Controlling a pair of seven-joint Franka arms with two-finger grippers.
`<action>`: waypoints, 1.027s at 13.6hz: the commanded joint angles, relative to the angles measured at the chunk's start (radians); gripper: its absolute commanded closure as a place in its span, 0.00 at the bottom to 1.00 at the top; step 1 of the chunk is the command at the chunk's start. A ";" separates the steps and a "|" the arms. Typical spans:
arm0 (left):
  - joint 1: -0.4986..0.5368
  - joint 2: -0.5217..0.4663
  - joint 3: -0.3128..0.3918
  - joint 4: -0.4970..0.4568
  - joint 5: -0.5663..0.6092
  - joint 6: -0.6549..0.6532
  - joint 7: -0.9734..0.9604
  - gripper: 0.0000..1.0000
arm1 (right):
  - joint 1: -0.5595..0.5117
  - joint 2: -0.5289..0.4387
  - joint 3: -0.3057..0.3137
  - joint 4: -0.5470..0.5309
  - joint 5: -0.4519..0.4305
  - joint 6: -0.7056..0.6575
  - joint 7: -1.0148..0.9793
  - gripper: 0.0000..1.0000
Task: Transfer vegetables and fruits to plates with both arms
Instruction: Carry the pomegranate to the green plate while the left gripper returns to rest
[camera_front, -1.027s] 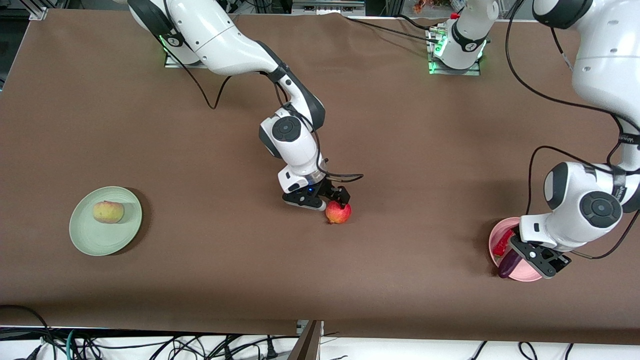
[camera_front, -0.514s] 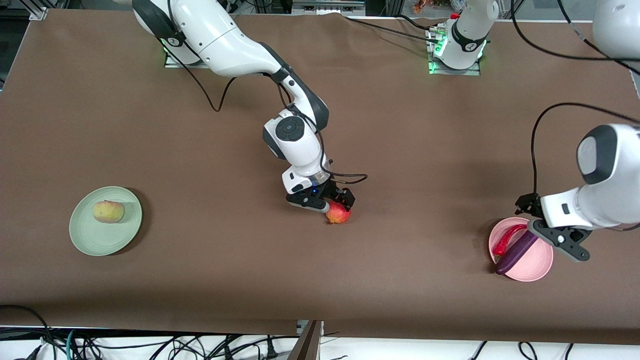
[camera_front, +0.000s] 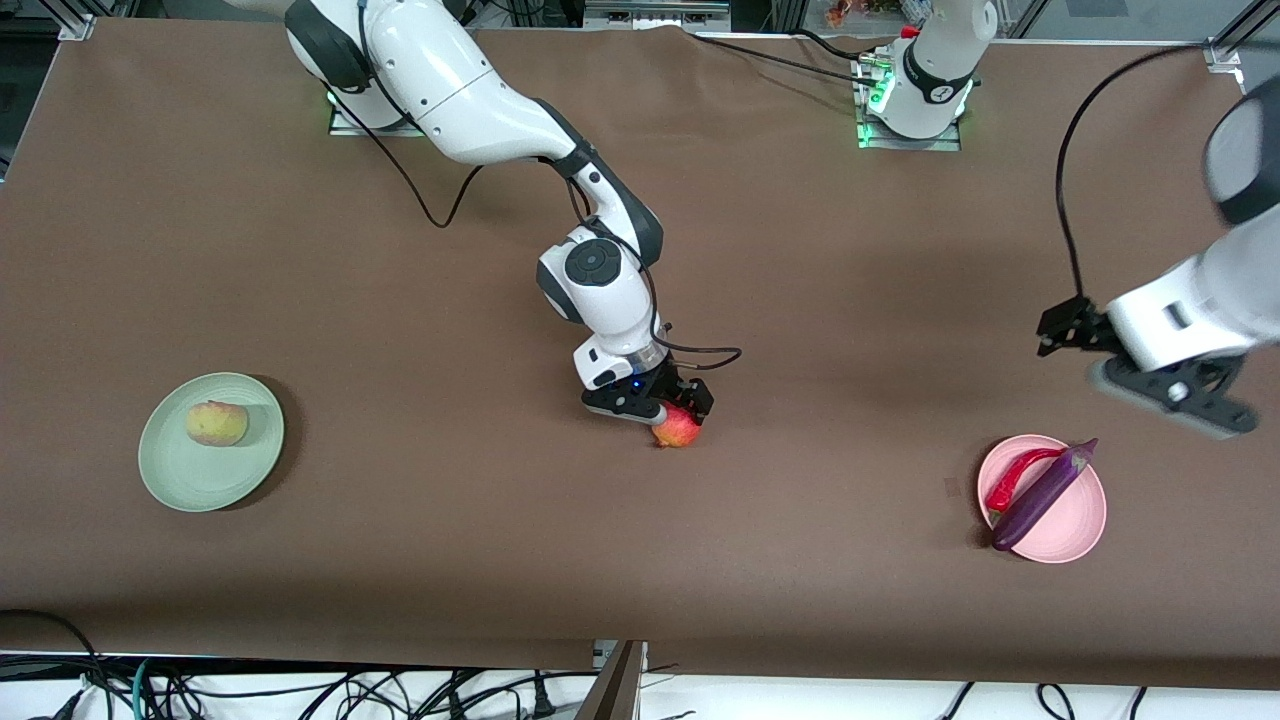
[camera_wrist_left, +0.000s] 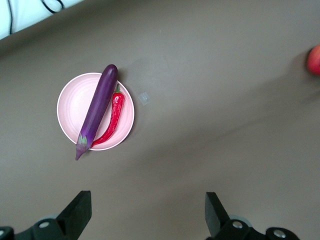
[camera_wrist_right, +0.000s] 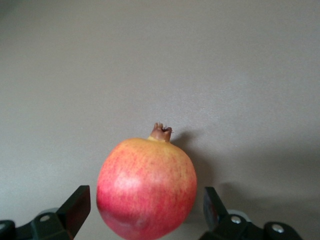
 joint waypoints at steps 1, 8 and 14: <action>-0.119 -0.130 0.181 -0.108 -0.061 0.011 -0.131 0.00 | 0.012 0.038 -0.015 0.053 -0.017 0.008 0.030 0.19; -0.293 -0.361 0.371 -0.434 -0.120 0.126 -0.255 0.00 | -0.020 -0.038 -0.037 0.054 -0.041 -0.183 -0.035 0.86; -0.293 -0.338 0.344 -0.389 -0.120 0.088 -0.258 0.00 | -0.346 -0.245 -0.014 0.051 0.110 -0.702 -0.737 0.86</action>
